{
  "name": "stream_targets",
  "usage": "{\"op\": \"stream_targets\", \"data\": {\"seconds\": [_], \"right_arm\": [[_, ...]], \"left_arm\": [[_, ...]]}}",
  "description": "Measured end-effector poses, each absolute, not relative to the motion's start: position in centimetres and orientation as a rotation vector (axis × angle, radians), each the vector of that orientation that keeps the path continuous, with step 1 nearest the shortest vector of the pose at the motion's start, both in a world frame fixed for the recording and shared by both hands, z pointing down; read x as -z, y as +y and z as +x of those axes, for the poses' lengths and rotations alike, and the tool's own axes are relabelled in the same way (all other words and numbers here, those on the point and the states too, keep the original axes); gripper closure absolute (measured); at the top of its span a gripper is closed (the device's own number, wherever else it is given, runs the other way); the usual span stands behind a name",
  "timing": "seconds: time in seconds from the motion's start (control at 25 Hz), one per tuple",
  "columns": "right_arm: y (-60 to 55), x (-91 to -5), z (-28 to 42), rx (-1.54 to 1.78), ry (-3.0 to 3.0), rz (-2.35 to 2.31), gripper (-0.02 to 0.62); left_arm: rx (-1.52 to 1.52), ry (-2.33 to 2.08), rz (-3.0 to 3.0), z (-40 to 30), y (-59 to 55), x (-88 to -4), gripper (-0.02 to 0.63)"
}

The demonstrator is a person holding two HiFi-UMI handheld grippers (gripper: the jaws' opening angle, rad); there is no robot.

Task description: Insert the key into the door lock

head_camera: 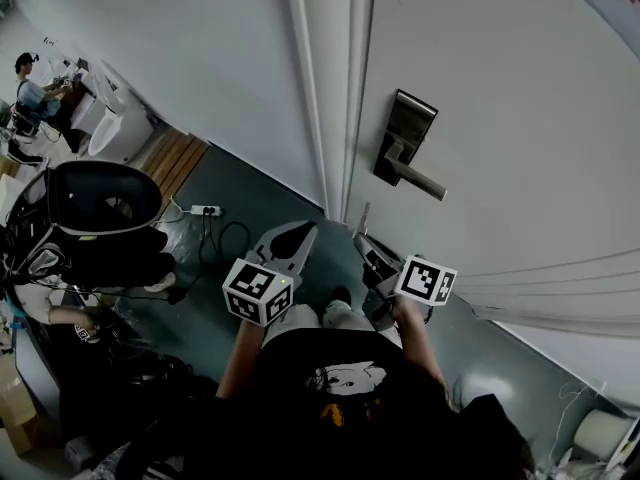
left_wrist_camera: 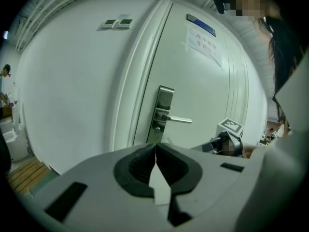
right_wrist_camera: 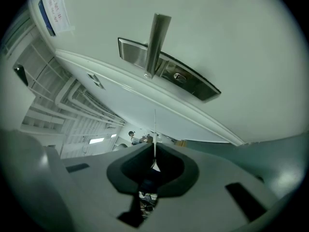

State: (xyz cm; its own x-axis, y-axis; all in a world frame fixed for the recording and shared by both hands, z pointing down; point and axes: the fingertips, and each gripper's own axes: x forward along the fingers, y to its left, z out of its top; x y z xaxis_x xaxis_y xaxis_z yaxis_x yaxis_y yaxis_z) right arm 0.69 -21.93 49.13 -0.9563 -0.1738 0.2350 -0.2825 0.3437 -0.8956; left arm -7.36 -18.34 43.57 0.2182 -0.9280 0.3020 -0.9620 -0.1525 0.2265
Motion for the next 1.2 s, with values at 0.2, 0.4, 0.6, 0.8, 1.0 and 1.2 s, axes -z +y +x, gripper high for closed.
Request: {"op": "stream_targets", "data": {"seconds": [0.2,0.4,0.6,0.8,1.0,1.2], "right_arm": [[-21.9,-49.3,1.0,-1.707,-2.500,0.469,0.575],[-22.2,-48.9,0.8,-1.732,-2.516,0.548,0.575],[-21.2,-49.1,-0.1,-1.758,-2.508,0.655,0.575],[-21.7,-49.5,-1.1,-1.783,-2.520,0.738,0.575],[-22.3,-49.9,-1.4,-1.791,-2.538,0.831,0.575],[-22.9,-50.6,-2.2,-1.753,-2.536,0.873,0.575]], "left_arm": [[-0.131,-1.691,2.201,-6.5,-19.3,-43.4,0.597],[-0.152,-1.571,2.311,-5.8,-20.5,-42.7,0.597],[-0.163,-1.448,2.410,-5.9,-20.7,-41.9,0.597],[-0.184,-1.349,2.477,-6.4,-20.0,-42.1,0.597],[-0.180,-1.243,2.540,-6.7,-18.7,-42.3,0.597],[-0.181,-1.174,2.607,-6.8,-18.1,-41.9,0.597]]}}
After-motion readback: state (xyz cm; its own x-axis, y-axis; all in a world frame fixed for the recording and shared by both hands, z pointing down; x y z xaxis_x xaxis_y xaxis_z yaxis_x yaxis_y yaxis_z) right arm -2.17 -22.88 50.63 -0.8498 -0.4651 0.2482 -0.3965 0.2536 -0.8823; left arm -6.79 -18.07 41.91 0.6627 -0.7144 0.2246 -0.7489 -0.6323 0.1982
